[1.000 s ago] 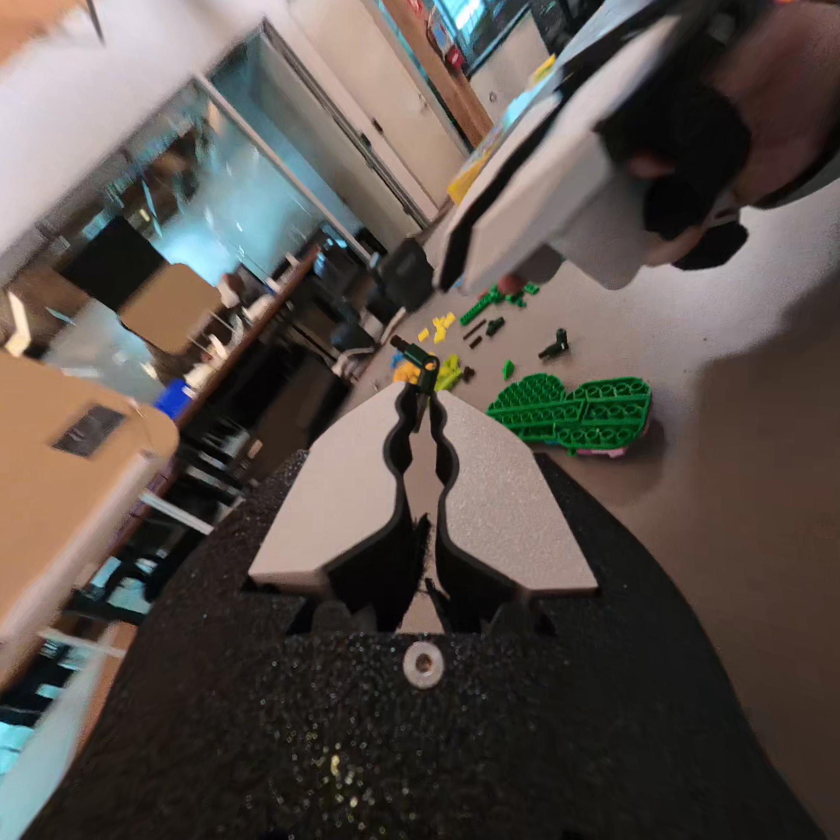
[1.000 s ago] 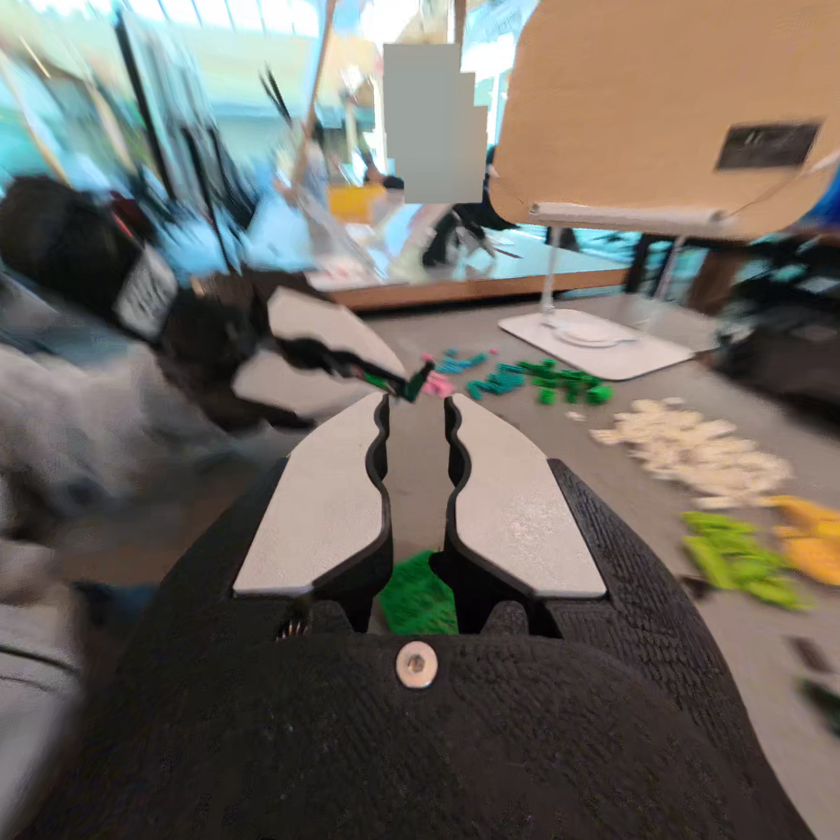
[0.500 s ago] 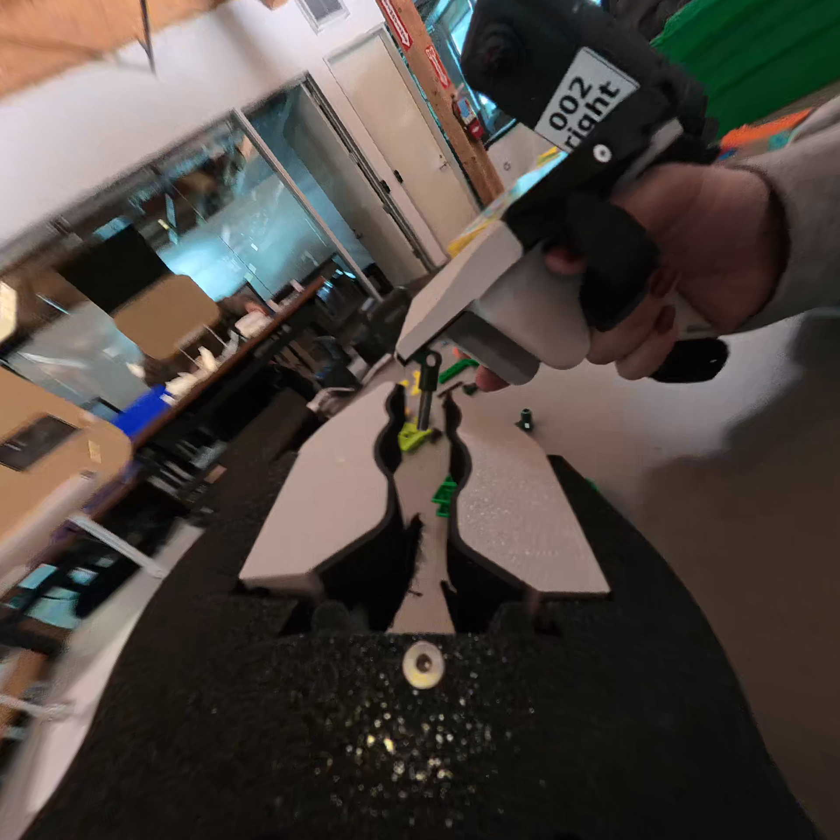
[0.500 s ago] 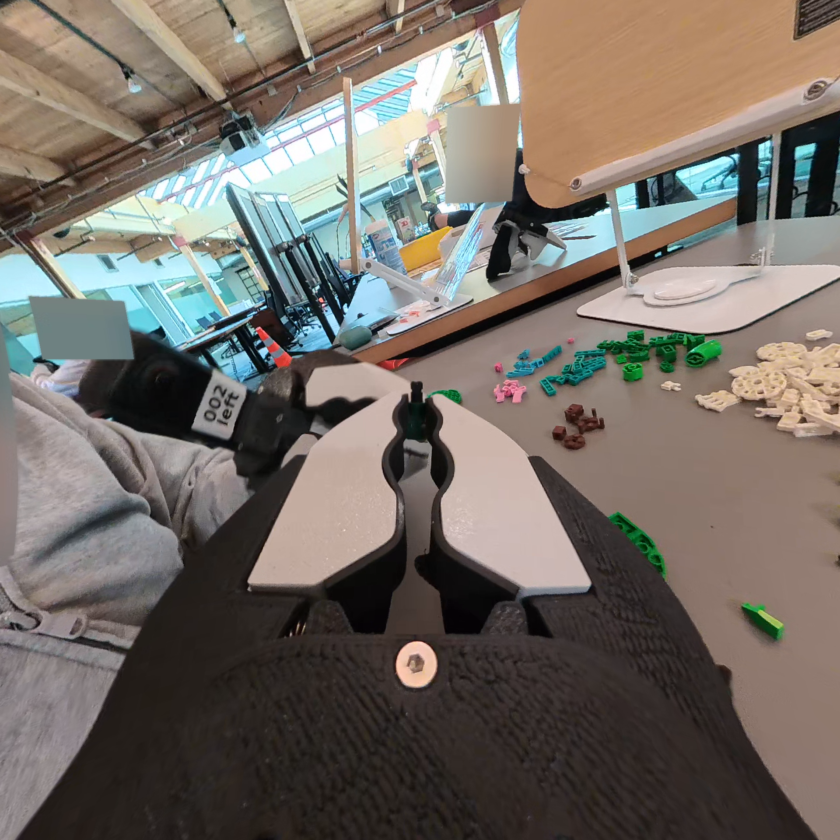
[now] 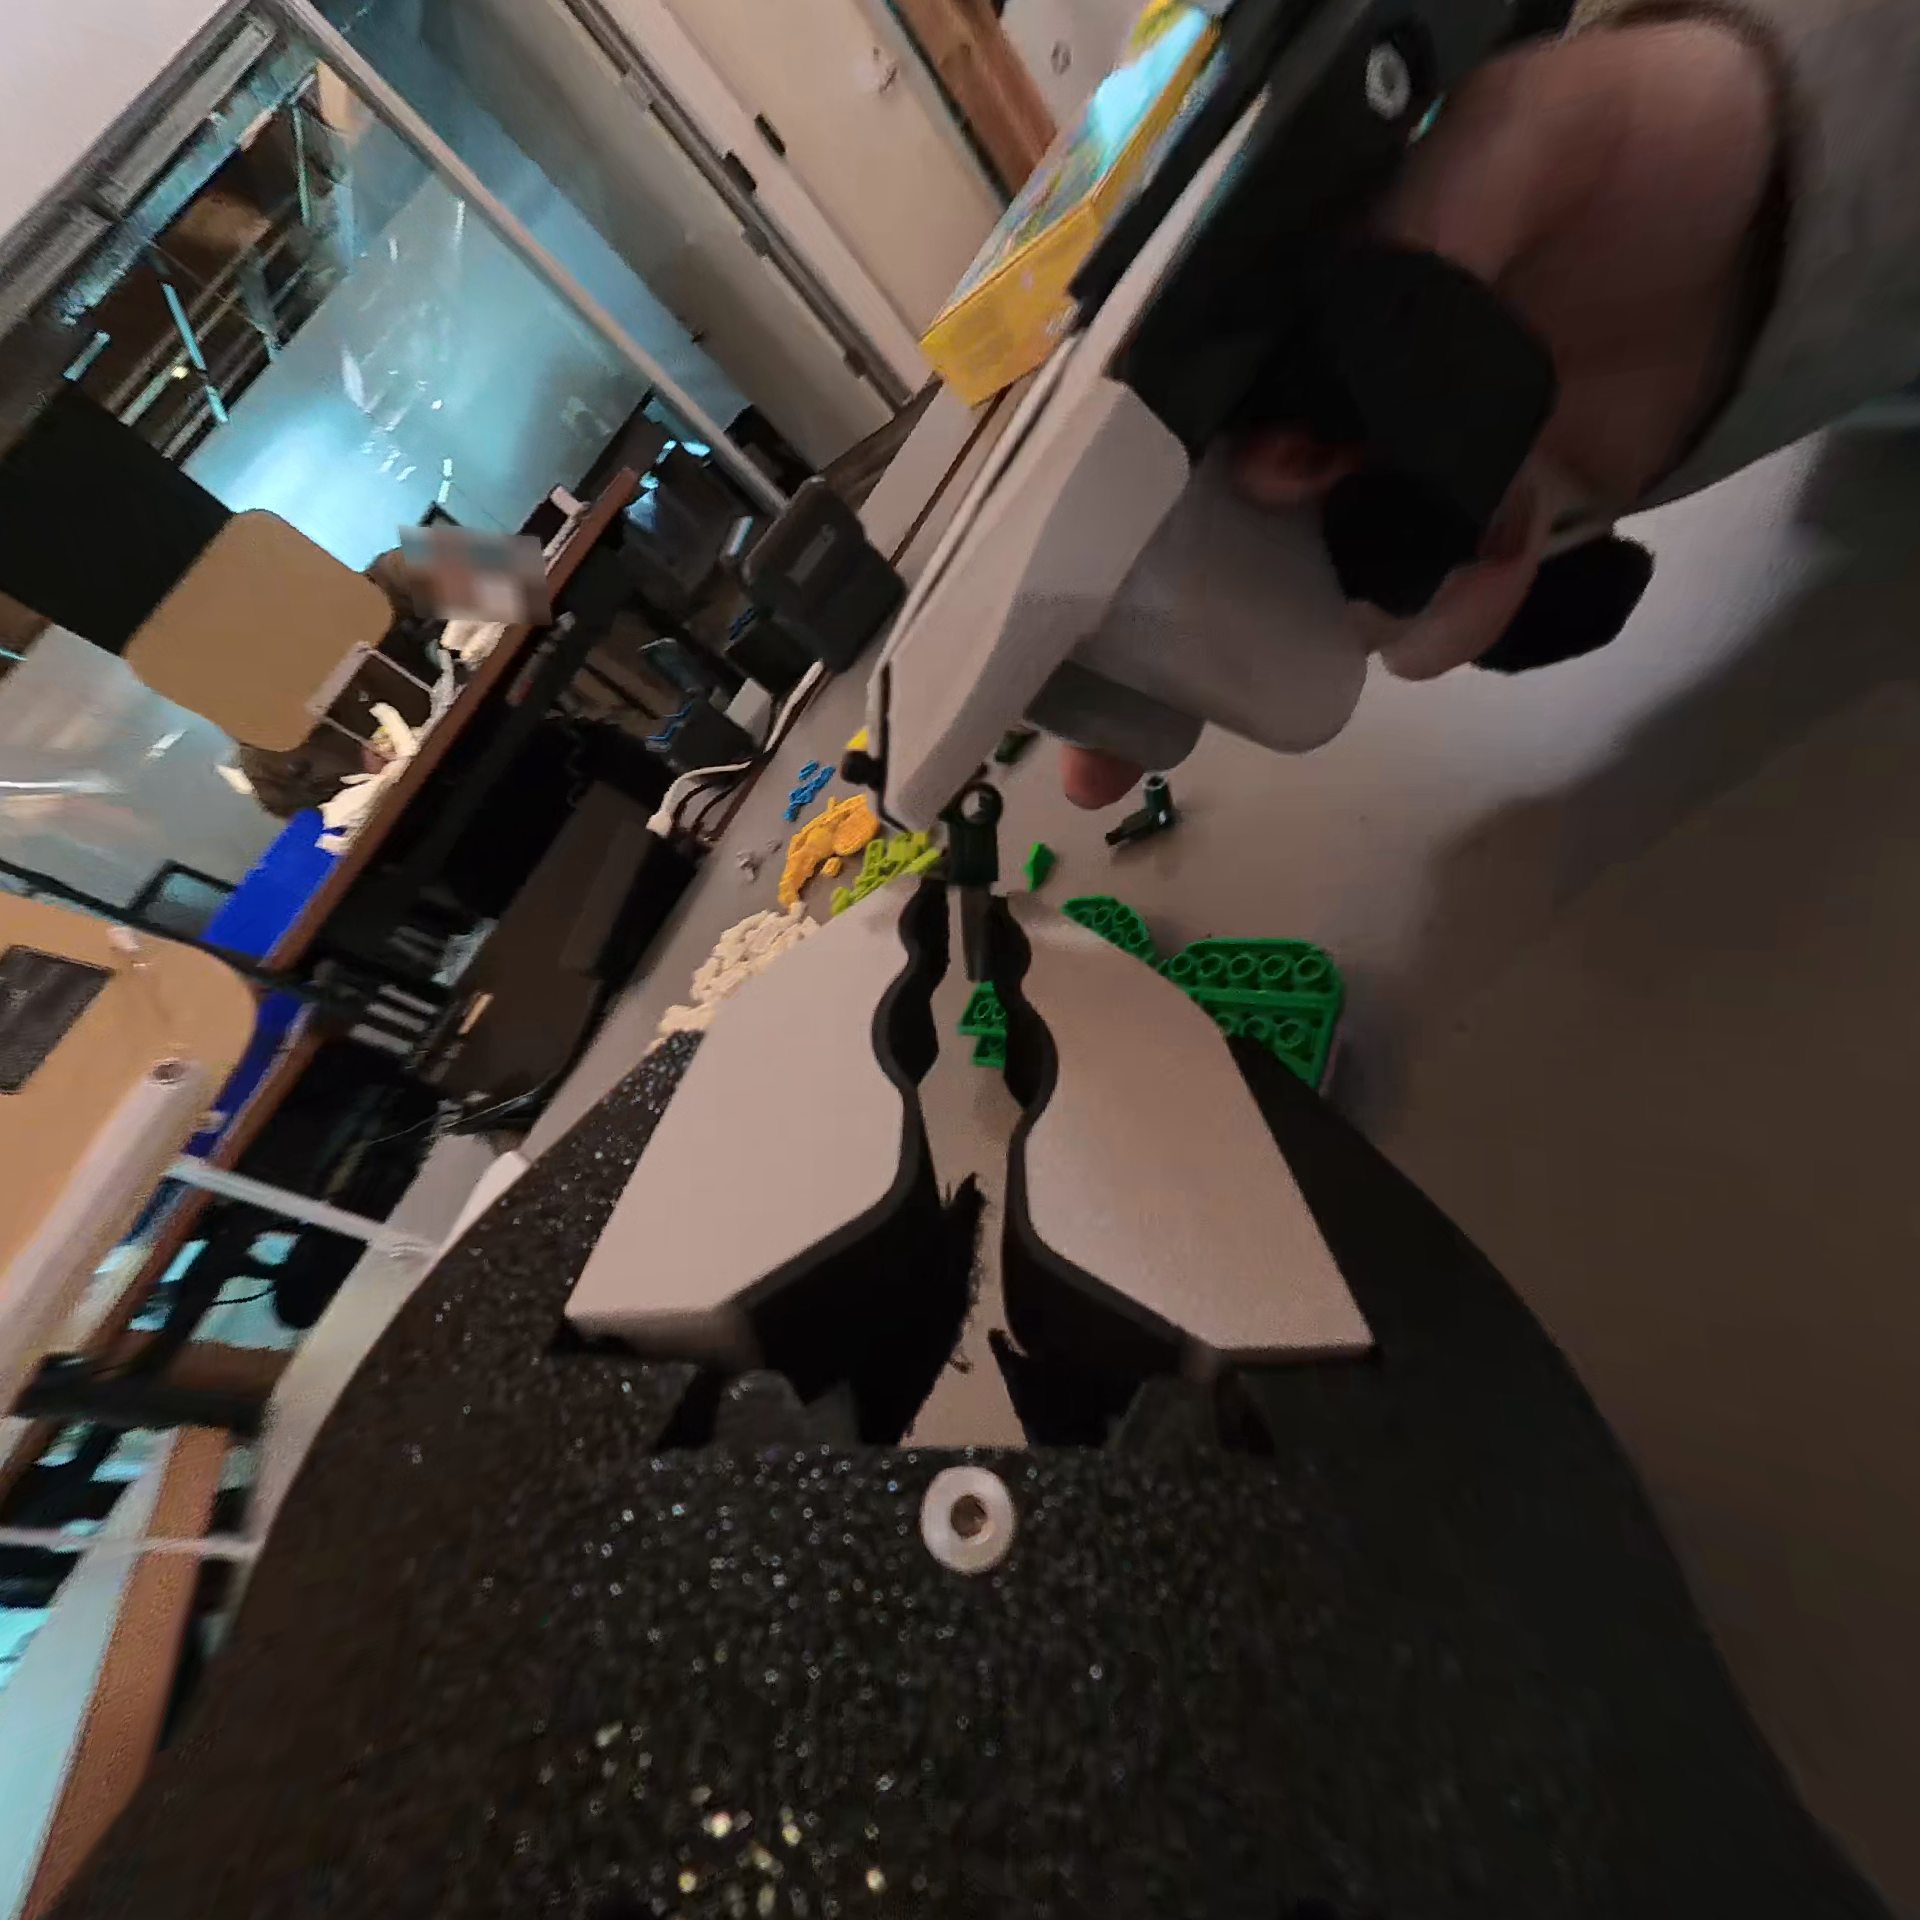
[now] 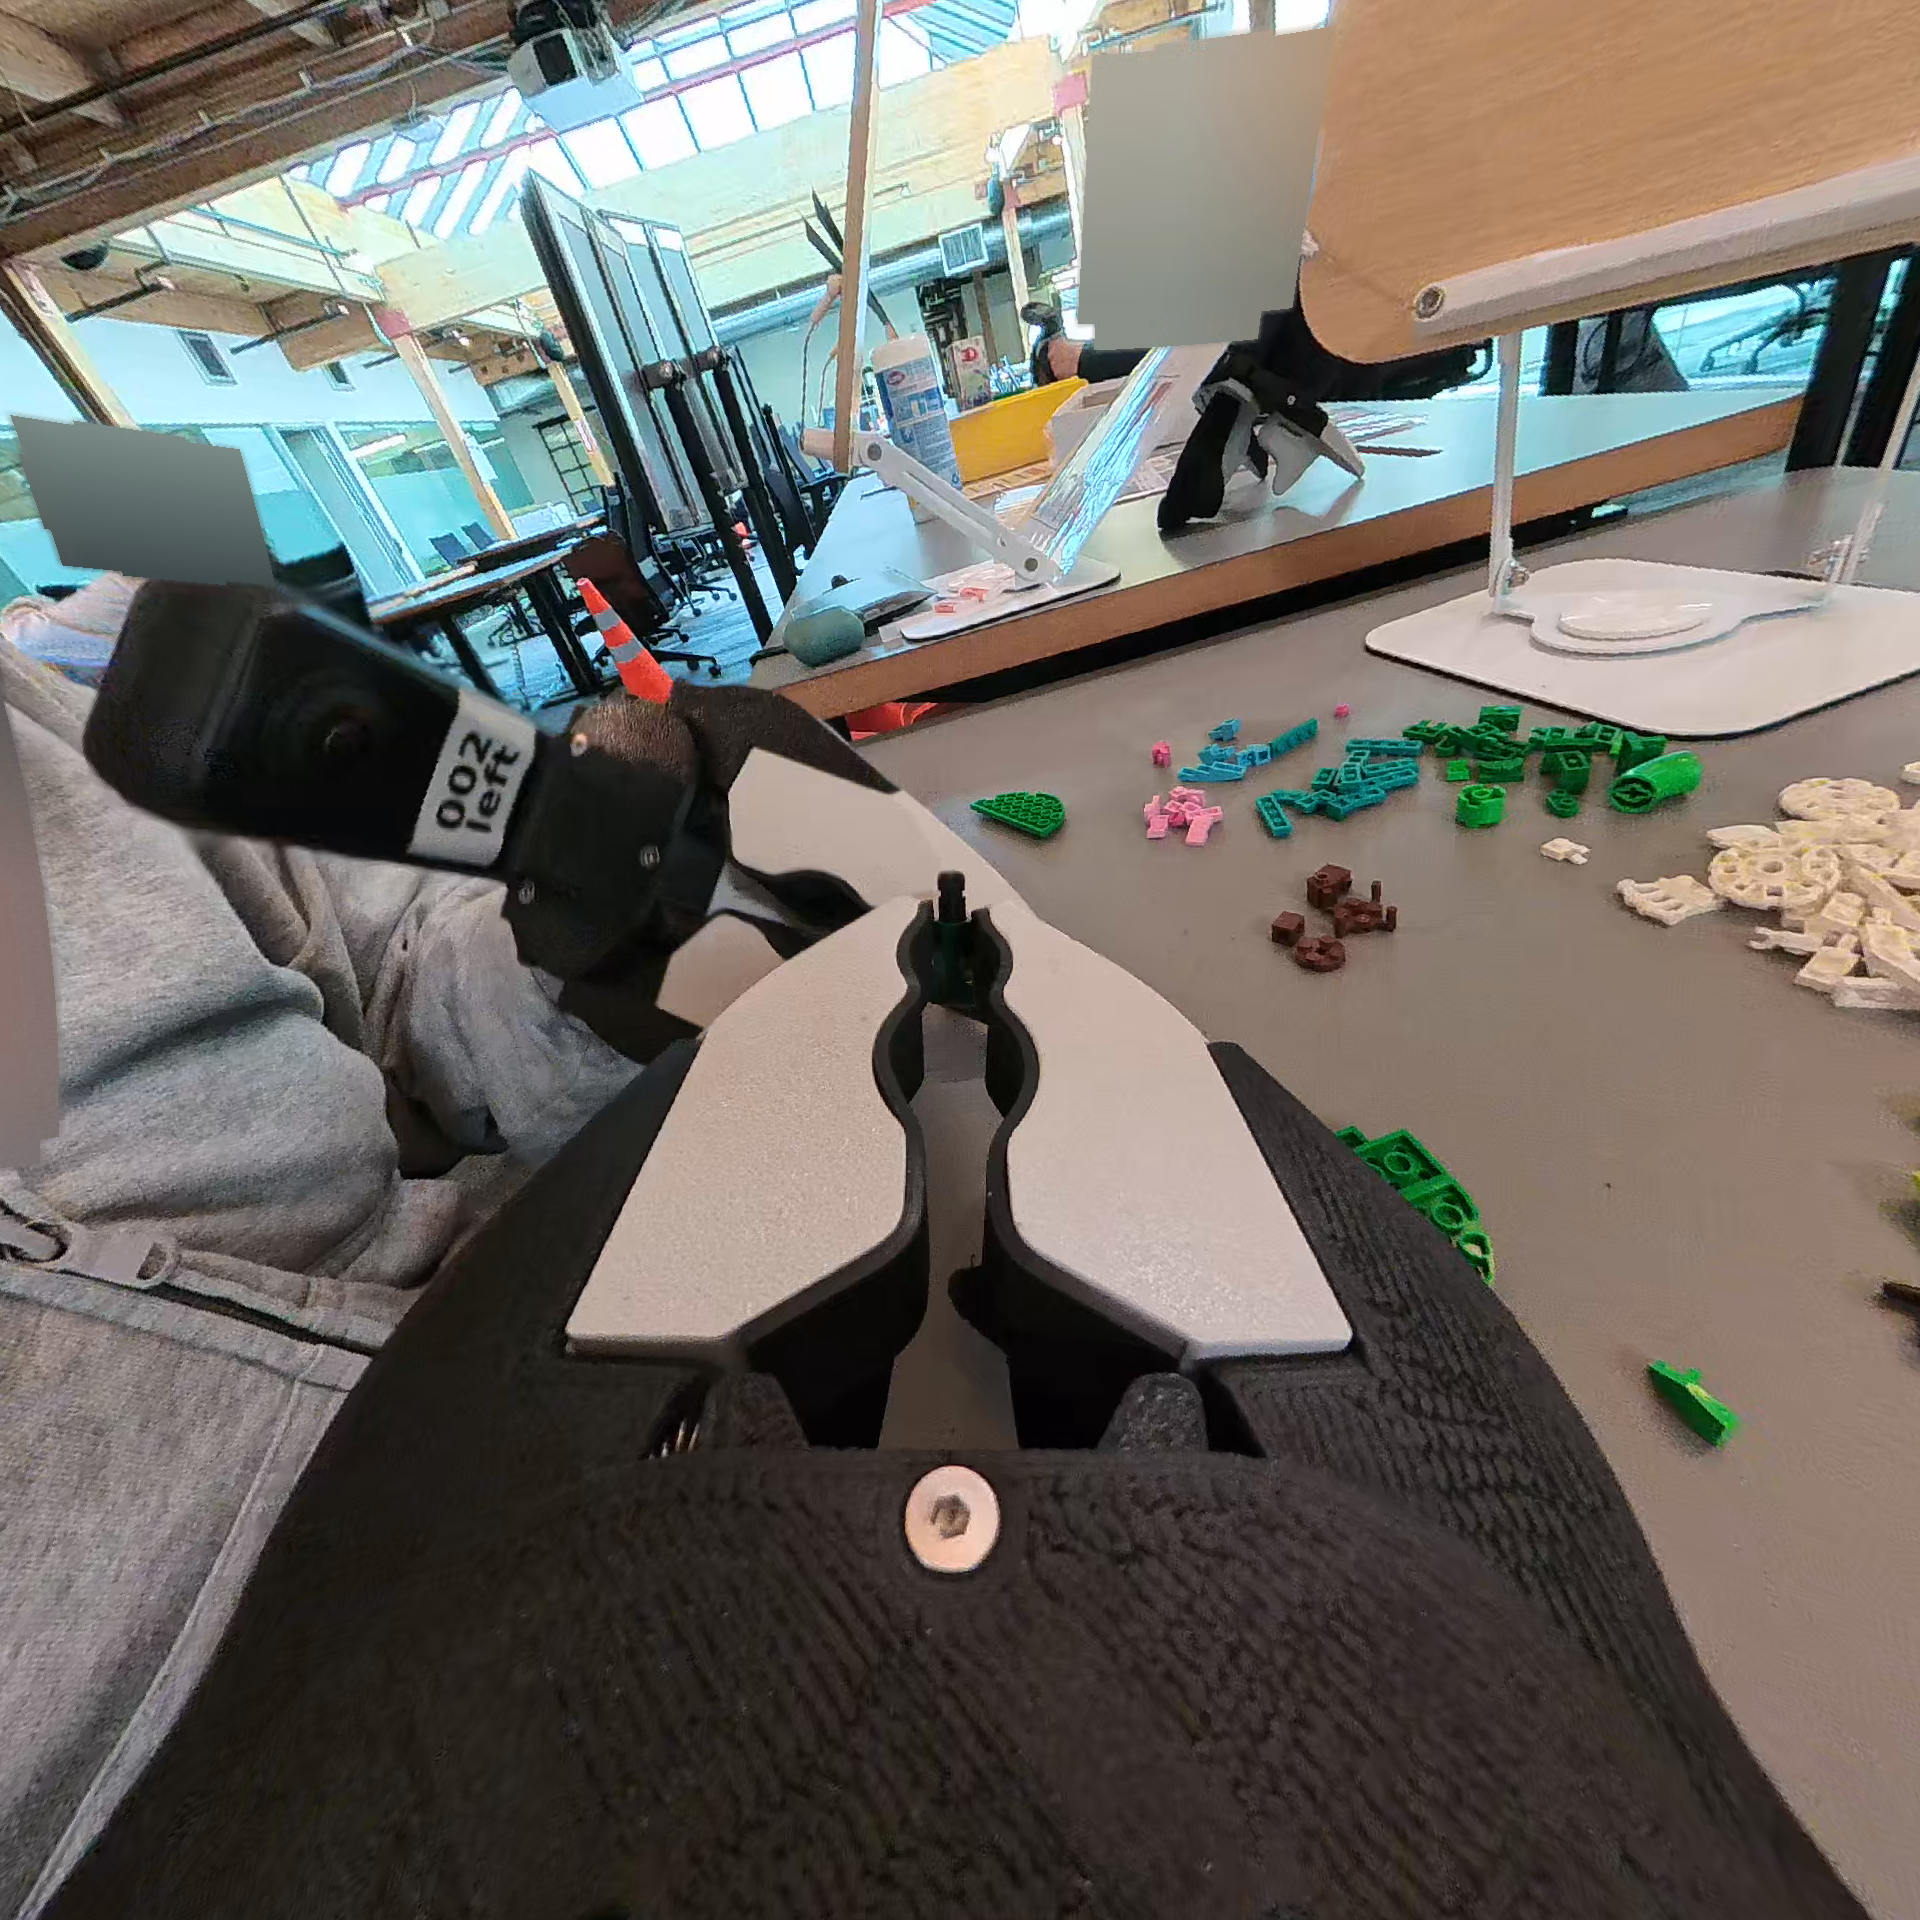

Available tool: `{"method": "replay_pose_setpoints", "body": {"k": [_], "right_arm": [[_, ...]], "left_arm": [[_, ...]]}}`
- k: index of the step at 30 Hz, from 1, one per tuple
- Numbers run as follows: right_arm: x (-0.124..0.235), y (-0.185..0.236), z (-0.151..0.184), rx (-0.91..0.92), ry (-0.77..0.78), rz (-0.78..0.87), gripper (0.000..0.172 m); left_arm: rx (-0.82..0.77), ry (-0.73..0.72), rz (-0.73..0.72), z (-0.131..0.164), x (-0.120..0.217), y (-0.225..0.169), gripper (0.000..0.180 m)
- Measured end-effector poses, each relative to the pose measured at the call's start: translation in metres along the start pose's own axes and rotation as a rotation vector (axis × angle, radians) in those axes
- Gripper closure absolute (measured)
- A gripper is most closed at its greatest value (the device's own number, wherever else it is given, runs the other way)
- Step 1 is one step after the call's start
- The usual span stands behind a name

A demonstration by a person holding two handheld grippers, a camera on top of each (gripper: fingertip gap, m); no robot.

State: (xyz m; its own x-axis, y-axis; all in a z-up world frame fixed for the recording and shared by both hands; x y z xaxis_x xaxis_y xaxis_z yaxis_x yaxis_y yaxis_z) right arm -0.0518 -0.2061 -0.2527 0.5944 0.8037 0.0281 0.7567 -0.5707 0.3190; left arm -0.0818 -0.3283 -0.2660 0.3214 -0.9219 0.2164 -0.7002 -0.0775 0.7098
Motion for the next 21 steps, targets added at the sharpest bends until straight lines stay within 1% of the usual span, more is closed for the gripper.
{"method": "replay_pose_setpoints", "body": {"k": [5,8,9,10,13,15,17,18,20,21], "right_arm": [[-0.001,0.002,0.000,-0.002,-0.035,0.000,0.165],[-0.003,0.001,0.002,0.025,-0.024,0.030,0.154],[-0.004,0.001,0.003,0.035,-0.020,0.035,0.156],[-0.004,0.002,0.003,0.048,-0.022,0.035,0.163],[-0.005,0.004,0.004,0.120,-0.010,0.062,0.165],[-0.005,0.006,0.003,0.171,-0.029,0.083,0.165],[-0.001,0.007,-0.001,0.257,-0.087,0.134,0.165],[0.002,0.008,-0.004,0.332,-0.126,0.188,0.165],[0.008,0.008,-0.009,0.540,-0.178,0.347,0.165],[0.010,0.010,-0.010,0.674,-0.188,0.438,0.165]], "left_arm": [[-0.075,0.039,-0.092,-0.001,-0.005,-0.003,0.176],[-0.067,0.036,-0.112,-0.002,-0.005,-0.002,0.176],[-0.062,0.040,-0.101,-0.002,-0.005,-0.002,0.177],[-0.060,0.043,-0.094,-0.002,-0.006,-0.002,0.177],[-0.040,0.033,-0.077,0.000,-0.005,-0.002,0.176],[0.032,0.015,-0.071,0.001,-0.004,0.000,0.174],[0.125,0.009,-0.048,0.005,-0.003,0.004,0.167],[0.172,0.009,-0.034,0.007,-0.003,0.006,0.163],[0.283,-0.022,0.008,0.009,-0.001,0.011,0.160],[0.358,-0.059,0.035,0.009,0.001,0.013,0.159]]}}
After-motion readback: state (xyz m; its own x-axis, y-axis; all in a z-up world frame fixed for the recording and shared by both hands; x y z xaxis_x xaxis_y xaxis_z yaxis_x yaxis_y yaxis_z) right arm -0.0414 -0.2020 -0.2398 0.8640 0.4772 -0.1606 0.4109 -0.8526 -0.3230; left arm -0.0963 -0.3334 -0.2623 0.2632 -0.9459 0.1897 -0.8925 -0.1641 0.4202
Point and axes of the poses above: each gripper's, where its closed fingertips meet, x back along the fingers, z out of its underside, y = z × x across the jaws, the point moved 8 cm from there along x, back along the fingers, and after that the axes turned 4 degrees about -x, right-handed, at the moved point
